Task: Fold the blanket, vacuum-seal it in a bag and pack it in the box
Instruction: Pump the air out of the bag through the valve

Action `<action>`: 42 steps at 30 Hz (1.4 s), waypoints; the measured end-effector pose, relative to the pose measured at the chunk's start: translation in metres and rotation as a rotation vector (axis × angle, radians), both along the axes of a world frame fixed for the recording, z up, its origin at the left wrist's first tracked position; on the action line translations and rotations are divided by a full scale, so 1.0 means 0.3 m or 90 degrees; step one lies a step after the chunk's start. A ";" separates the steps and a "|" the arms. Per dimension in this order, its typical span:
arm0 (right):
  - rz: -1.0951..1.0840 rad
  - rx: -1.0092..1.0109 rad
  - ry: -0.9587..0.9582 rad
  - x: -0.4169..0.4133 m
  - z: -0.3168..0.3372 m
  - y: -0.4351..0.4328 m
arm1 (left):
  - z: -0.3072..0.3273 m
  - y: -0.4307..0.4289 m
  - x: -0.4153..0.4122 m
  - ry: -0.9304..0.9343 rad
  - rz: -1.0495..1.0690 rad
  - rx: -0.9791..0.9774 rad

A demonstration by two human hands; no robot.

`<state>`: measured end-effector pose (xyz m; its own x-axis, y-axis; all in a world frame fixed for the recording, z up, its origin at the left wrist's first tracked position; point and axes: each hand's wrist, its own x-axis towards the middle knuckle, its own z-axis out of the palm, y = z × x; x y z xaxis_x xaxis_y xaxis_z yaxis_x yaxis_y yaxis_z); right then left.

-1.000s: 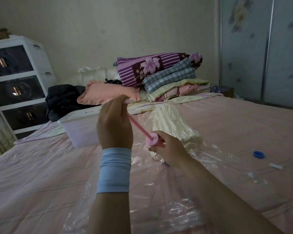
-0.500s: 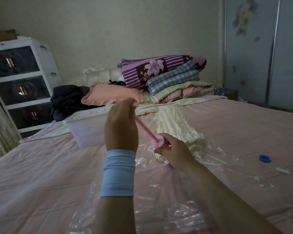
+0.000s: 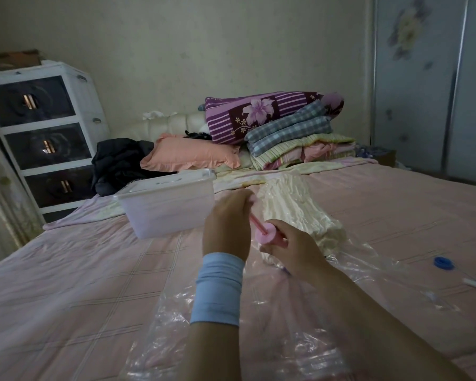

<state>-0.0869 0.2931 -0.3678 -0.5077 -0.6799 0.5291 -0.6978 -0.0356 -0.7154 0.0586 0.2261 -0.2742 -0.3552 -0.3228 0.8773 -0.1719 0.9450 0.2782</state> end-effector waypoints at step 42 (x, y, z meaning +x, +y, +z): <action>-0.011 0.002 -0.036 0.003 -0.035 -0.003 | 0.078 0.028 0.022 0.187 0.024 -0.068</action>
